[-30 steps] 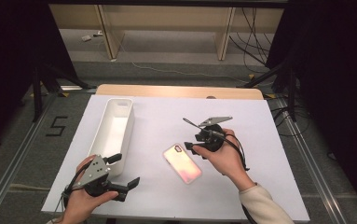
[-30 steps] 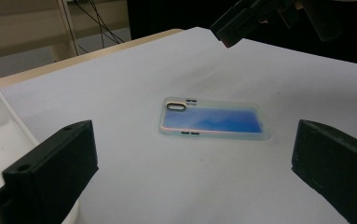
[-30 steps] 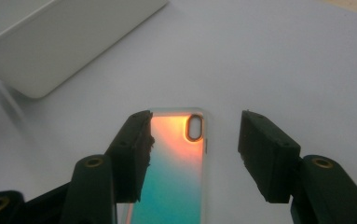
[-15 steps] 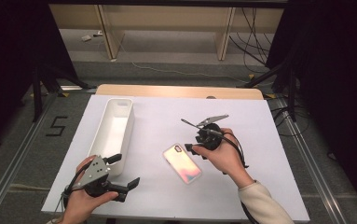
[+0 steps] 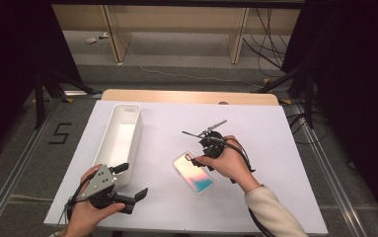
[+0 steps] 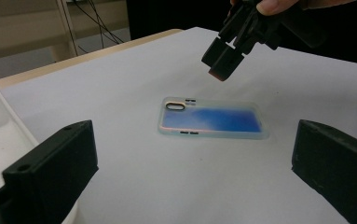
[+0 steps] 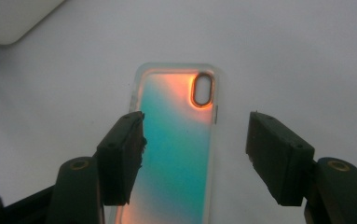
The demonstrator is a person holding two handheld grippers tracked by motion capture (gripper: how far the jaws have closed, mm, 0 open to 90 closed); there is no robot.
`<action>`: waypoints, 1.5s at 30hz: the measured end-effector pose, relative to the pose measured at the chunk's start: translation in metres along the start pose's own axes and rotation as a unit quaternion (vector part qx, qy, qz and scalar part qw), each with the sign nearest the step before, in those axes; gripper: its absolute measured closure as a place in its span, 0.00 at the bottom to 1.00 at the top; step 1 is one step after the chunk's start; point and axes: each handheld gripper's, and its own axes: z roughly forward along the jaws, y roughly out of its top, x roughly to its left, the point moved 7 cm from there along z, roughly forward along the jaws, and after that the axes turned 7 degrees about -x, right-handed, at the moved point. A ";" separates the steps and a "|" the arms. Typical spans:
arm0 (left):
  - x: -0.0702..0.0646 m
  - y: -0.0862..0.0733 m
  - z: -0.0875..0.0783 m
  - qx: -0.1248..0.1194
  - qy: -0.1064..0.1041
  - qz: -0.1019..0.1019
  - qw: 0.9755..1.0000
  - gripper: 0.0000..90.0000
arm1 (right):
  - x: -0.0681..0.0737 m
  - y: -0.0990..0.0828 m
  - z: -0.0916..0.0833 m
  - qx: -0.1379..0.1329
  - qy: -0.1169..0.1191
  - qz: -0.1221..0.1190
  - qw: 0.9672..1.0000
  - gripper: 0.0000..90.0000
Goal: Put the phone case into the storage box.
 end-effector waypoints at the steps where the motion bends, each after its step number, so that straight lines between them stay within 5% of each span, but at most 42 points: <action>1: 0.000 0.000 0.000 0.000 0.000 0.000 1.000 0.00 | -0.001 -0.001 0.002 0.007 -0.001 -0.003 1.000 0.43; 20: 0.000 0.000 0.000 0.000 -0.002 0.000 1.000 0.00 | -0.011 -0.012 0.026 0.112 -0.017 -0.002 0.994 0.60; 35: 0.000 0.000 0.000 -0.002 -0.004 0.003 1.000 0.00 | -0.013 -0.017 0.036 0.140 -0.025 -0.006 0.990 0.72; 45: 0.000 0.001 0.000 -0.002 -0.004 0.004 1.000 0.00 | -0.014 -0.017 0.039 0.152 -0.034 -0.030 0.987 0.81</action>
